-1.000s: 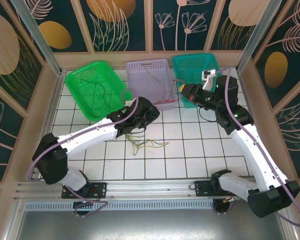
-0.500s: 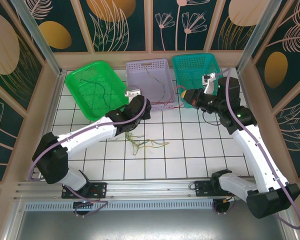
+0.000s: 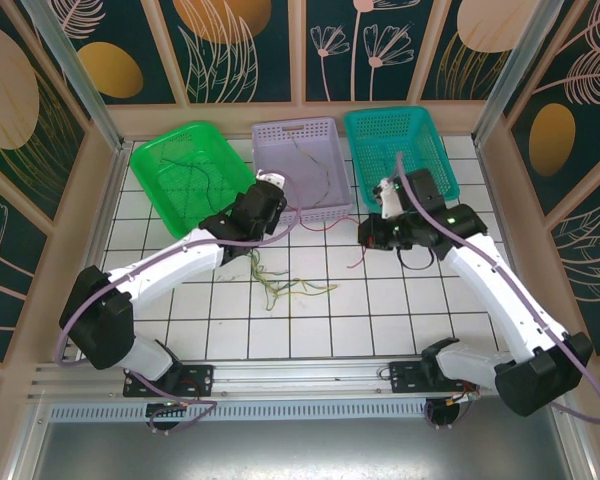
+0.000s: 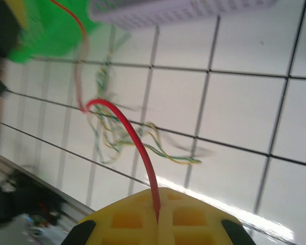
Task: Untangle the cables
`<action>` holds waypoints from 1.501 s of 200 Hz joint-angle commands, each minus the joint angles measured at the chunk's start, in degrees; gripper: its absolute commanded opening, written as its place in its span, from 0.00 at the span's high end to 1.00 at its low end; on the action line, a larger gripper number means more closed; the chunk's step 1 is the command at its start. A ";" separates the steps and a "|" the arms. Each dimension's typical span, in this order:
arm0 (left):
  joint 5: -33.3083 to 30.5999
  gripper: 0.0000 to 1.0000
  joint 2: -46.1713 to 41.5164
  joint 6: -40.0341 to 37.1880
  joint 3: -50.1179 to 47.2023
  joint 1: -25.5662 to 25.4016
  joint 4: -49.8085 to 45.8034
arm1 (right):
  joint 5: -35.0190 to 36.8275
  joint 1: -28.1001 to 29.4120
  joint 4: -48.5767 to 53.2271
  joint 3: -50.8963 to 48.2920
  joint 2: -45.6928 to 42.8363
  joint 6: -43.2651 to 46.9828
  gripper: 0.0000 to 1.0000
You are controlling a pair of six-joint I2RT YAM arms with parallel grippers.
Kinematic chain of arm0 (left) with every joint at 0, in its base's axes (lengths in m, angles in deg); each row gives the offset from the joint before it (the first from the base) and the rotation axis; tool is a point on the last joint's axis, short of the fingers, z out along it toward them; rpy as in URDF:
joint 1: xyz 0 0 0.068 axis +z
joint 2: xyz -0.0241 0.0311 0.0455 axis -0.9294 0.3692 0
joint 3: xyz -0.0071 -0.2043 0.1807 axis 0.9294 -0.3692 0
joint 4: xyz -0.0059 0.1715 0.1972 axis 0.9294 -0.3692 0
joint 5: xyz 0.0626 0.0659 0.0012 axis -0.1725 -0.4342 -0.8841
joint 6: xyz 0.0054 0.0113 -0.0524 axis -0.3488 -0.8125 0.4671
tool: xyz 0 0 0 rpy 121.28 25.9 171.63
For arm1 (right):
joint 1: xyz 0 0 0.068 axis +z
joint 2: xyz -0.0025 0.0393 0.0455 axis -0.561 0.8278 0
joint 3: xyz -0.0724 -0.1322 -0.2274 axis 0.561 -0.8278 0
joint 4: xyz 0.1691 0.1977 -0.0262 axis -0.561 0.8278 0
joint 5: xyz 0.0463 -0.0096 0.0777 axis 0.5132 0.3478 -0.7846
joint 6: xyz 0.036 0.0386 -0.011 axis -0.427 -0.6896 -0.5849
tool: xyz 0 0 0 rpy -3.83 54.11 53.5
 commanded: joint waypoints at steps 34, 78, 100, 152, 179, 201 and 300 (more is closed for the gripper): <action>-8.61 1.00 2.80 -17.09 3.62 4.47 2.64 | 13.27 10.76 8.76 -1.30 5.06 5.11 1.00; -11.49 1.00 3.33 -22.37 4.04 7.57 3.71 | 13.83 16.62 11.26 -0.72 10.19 4.77 1.00; -12.35 1.00 3.36 -25.57 3.55 8.14 3.96 | 14.34 17.45 11.83 -0.51 11.23 4.60 1.00; 2.40 0.98 0.07 -16.65 5.11 8.19 -3.24 | 7.56 9.97 7.64 7.15 7.60 4.01 1.00; 11.07 0.51 -0.52 2.45 12.81 8.20 -12.06 | 0.07 5.46 4.51 8.31 7.13 1.38 1.00; 19.18 0.40 0.16 14.71 16.47 8.19 -17.53 | -2.34 4.07 0.30 5.49 6.16 -2.54 1.00; 38.86 0.57 -5.38 78.54 -1.05 2.66 -0.28 | 6.76 0.95 -7.60 -13.55 -3.39 -16.42 1.00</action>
